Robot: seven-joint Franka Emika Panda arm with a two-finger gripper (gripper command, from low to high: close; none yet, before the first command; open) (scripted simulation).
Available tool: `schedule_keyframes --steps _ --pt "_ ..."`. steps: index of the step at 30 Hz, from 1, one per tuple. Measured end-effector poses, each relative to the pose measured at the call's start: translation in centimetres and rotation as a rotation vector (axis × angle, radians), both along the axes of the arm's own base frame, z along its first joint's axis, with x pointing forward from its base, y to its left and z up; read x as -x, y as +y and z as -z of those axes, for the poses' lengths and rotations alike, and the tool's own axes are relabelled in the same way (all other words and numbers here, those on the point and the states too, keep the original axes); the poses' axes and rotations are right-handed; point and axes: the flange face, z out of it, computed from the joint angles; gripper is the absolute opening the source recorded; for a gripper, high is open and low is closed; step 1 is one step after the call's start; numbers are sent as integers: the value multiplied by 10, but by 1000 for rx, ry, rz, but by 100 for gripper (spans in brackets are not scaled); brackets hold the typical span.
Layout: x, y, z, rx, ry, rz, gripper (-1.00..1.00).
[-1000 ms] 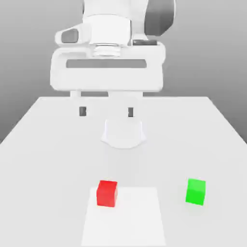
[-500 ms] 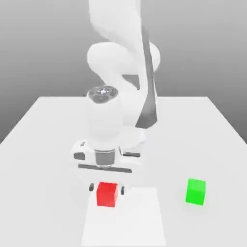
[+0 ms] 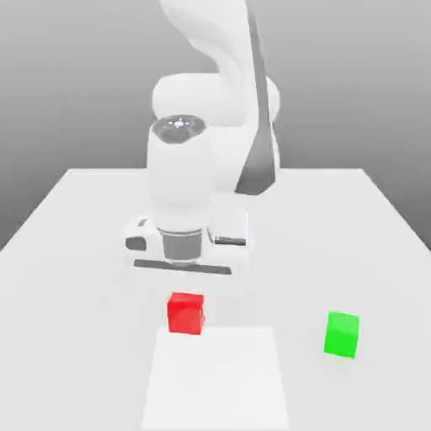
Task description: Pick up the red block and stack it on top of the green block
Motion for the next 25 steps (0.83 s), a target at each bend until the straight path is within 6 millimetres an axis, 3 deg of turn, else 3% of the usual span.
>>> schedule_keyframes --steps 8,16,22,23,25 --pt "-2 107 -16 0 0 -624 -100" --pt "28 211 -30 0 1 -1235 -100" --pt "31 221 25 1 1 -1293 -100" --pt "31 221 30 1 1 -1293 100" --pt "31 221 30 1 1 -1293 100"
